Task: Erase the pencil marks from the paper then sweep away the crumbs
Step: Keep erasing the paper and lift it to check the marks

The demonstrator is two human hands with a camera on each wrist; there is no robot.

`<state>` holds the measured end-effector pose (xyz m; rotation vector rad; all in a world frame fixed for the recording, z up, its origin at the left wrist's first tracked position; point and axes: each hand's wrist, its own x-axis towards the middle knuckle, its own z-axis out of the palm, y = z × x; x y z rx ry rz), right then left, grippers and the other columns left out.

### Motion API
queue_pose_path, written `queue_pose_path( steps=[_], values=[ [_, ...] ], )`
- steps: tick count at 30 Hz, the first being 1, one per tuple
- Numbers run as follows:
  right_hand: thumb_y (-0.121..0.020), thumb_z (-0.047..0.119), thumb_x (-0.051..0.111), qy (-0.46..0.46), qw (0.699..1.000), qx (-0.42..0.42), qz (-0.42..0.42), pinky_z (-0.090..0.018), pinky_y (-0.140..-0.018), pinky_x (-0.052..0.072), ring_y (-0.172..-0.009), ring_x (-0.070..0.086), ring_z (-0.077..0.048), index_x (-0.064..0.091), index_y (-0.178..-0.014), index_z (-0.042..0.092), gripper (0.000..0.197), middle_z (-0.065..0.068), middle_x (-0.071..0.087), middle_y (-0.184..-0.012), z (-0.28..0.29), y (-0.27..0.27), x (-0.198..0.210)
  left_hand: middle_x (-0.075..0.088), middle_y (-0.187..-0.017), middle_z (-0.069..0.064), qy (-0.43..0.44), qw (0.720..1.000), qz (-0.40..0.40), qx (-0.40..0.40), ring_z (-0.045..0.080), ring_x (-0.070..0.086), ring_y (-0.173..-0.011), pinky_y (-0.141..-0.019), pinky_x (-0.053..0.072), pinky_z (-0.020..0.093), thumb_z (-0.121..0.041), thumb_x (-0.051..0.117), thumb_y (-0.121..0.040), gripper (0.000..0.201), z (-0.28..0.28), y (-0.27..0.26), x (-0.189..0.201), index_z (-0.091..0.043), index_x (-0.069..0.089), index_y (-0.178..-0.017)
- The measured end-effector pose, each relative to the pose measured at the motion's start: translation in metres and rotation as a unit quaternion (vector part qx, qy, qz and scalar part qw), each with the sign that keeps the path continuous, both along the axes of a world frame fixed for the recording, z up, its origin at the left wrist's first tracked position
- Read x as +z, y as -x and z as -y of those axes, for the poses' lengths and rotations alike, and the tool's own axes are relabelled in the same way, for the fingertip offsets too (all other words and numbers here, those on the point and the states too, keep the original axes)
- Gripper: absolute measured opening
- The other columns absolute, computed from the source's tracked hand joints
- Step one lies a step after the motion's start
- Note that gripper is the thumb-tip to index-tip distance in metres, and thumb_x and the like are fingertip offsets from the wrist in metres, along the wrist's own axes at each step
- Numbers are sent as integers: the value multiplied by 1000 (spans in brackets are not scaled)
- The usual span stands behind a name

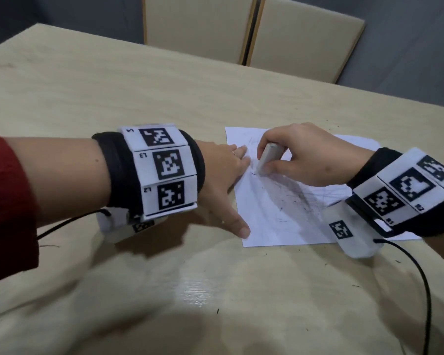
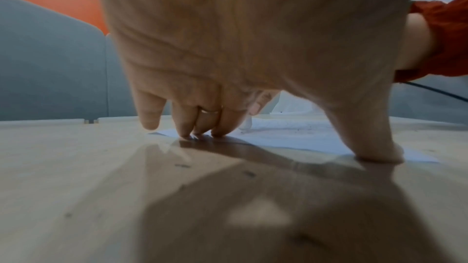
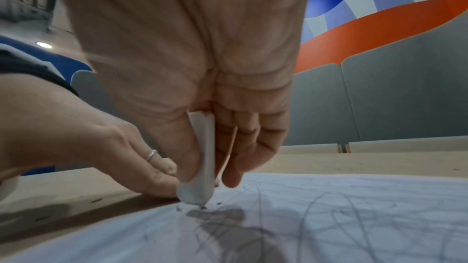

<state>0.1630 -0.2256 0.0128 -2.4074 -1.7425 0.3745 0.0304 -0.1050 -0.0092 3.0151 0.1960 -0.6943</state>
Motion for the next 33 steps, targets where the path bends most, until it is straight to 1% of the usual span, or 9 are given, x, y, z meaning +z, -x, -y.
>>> queue_pose_path(
  steps=[3,5,8,12,17,22,26,28,33],
  values=[
    [-84,17,66,-11,1000,17,11,-10,-64,41,-70,53,7,67,-94,20,11,10,68,-88,-3,2,-4,-4,-163,7,-11,1000,12,-6,21,12,-149,-117,25,38,-89,48,-62,130,3,-6,-2,-12,0,-155],
    [-83,13,65,-15,1000,23,11,-24,-76,49,-78,59,-4,68,-92,19,11,9,71,-88,-4,3,-6,4,-163,10,1,1000,14,3,24,21,-146,-113,30,37,-88,50,-61,126,3,-8,-3,-10,11,-153],
    [-79,9,63,-26,999,32,17,-39,-77,52,-81,63,-17,68,-86,17,11,6,73,-83,-5,5,-7,27,-154,16,7,999,25,26,25,38,-135,-106,41,38,-90,56,-54,124,1,-10,-4,-4,36,-141],
    [-79,11,65,-62,997,41,8,-36,-75,50,-73,61,-16,64,-83,20,10,4,72,-81,-5,9,-7,28,-153,11,2,999,34,35,21,42,-127,-90,39,30,-89,56,-53,118,1,-10,-4,-9,36,-137],
    [-80,12,65,-47,998,36,-3,-35,-75,48,-76,60,-18,61,-86,23,12,3,71,-82,-8,13,-8,17,-159,12,0,999,9,40,27,31,-140,-97,35,33,-85,56,-60,117,4,-9,-1,-12,24,-146],
    [-82,10,63,-33,999,39,9,-39,-76,49,-83,59,-23,61,-86,13,6,-3,68,-85,-13,13,-12,39,-145,13,0,999,-1,34,17,40,-103,-79,28,26,-83,60,-62,100,7,-11,4,-14,43,-131],
    [-81,7,62,-30,999,23,-16,-38,-76,50,-81,60,-23,60,-86,15,9,-3,66,-85,-11,18,-13,38,-148,12,-9,999,-7,33,24,37,-132,-97,34,34,-84,61,-61,102,10,-8,10,-18,38,-135],
    [-81,6,62,-24,999,32,-30,-36,-77,50,-82,61,-21,60,-85,19,14,1,68,-84,-6,22,-11,34,-152,12,-12,999,-12,31,22,20,-146,-113,23,44,-83,60,-62,101,12,-7,11,-16,38,-134],
    [-80,12,67,-13,1000,23,-3,-36,-77,49,-84,62,-23,62,-85,17,8,-2,70,-86,-10,20,-3,18,-160,0,-6,999,-3,36,19,16,-148,-118,5,57,-89,59,-51,129,7,-7,4,-24,12,-152]
  ],
)
